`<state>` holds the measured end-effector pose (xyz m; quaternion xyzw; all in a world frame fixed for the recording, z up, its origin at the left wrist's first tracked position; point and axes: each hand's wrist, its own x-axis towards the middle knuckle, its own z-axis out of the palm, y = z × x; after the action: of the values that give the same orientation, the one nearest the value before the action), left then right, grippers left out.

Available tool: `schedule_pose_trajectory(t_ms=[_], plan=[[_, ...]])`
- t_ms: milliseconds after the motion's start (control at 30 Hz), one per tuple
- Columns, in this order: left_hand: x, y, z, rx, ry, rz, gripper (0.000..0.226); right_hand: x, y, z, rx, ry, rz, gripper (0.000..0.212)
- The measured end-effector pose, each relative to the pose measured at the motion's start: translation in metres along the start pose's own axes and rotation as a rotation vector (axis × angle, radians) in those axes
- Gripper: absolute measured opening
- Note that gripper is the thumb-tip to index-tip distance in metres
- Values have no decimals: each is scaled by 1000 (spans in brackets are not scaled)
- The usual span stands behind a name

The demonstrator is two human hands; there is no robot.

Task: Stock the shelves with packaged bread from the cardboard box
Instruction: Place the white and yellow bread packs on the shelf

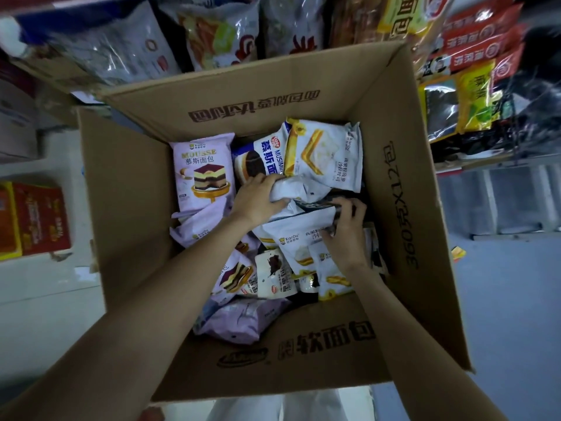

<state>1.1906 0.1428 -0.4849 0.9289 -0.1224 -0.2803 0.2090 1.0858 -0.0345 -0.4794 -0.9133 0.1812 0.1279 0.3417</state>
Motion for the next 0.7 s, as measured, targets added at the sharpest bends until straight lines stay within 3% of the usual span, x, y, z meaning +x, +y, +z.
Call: schedule_pose_trajectory(t_ms=[167, 300, 367, 433, 533, 700], plan=[[-3, -4, 0, -59, 19, 49, 52, -10, -1, 5, 229, 32, 184, 51], [-12, -7, -7, -4, 265, 139, 47, -1, 5, 0, 209, -202, 295, 38], [-19, -8, -18, -186, 305, 78, 52, 1, 4, -4, 193, -235, 182, 26], [-28, -6, -36, -516, 330, -14, 54, -2, 1, -7, 217, -255, 36, 18], [-42, -6, -61, -900, 434, -100, 37, -16, -13, -15, 249, -278, -41, 20], [-61, -4, -95, -1145, 473, -161, 31, -36, -51, -52, 336, 50, -49, 23]])
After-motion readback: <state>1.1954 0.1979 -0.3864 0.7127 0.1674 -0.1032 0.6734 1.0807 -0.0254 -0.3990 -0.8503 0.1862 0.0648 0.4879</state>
